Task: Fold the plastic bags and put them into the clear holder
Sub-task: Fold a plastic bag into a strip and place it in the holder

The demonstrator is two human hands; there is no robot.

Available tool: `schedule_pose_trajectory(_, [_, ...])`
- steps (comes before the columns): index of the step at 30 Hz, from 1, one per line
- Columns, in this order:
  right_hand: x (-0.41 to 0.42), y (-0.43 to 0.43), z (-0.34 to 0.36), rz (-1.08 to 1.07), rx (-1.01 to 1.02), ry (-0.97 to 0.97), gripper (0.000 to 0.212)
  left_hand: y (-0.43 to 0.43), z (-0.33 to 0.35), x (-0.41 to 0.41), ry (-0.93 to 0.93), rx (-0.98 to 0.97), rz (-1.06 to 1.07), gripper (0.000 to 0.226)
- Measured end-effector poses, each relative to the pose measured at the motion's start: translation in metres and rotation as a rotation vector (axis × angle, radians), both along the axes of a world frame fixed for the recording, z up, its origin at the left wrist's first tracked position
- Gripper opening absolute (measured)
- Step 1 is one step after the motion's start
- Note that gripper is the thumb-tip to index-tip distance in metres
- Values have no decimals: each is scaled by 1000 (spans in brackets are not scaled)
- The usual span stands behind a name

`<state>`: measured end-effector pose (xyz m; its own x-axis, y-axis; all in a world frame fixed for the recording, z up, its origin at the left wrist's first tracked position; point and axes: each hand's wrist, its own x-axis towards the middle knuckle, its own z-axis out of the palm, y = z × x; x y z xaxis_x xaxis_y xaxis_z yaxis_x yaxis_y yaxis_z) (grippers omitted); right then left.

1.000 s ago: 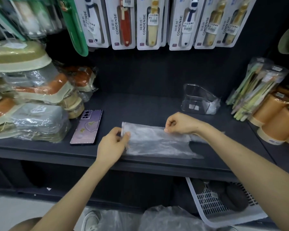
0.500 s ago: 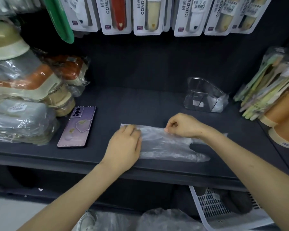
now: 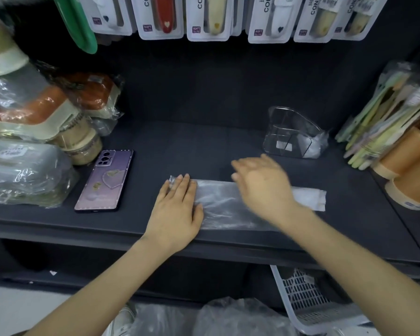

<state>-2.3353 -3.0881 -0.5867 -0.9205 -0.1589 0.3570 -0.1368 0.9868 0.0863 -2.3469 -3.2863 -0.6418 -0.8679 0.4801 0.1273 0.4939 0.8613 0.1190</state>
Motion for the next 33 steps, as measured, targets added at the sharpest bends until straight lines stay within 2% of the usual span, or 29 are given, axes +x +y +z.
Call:
schedule_pose_trajectory(2, [12,-24,-17,110,-5,-49,49,0,0,0,-1,-8,-7,68])
schedule_pose_trajectory(6, [24,-39,-33,79,-68,-424,85,1,6,2,-76,-59,31,91])
schedule_pose_trajectory(9, [26,-24,-36,12,-112,-444,93,2,8,2,-109,-98,73,95])
schedule_pose_trajectory(18, [65,79,-26,-481,-116,-437,99,3,8,2,-117,-107,82,97])
schedule_pose_trajectory(21, [57,36,-15,-318,-122,-267,91,3,8,2,-122,-122,84,100])
schedule_pose_trajectory(25, [37,-38,-30,-64,-86,-358,78,3,8,2,-129,-134,93,104])
schedule_pose_trajectory(28, [38,-23,-40,-82,-98,-423,65,3,7,1,-137,-131,94,103])
schedule_pose_trajectory(30, [47,10,-41,-168,-111,-436,60,3,6,1,-139,-141,94,103])
schedule_pose_trajectory(33, [60,47,-37,-272,-46,-452,78,3,8,1,-136,-141,92,103])
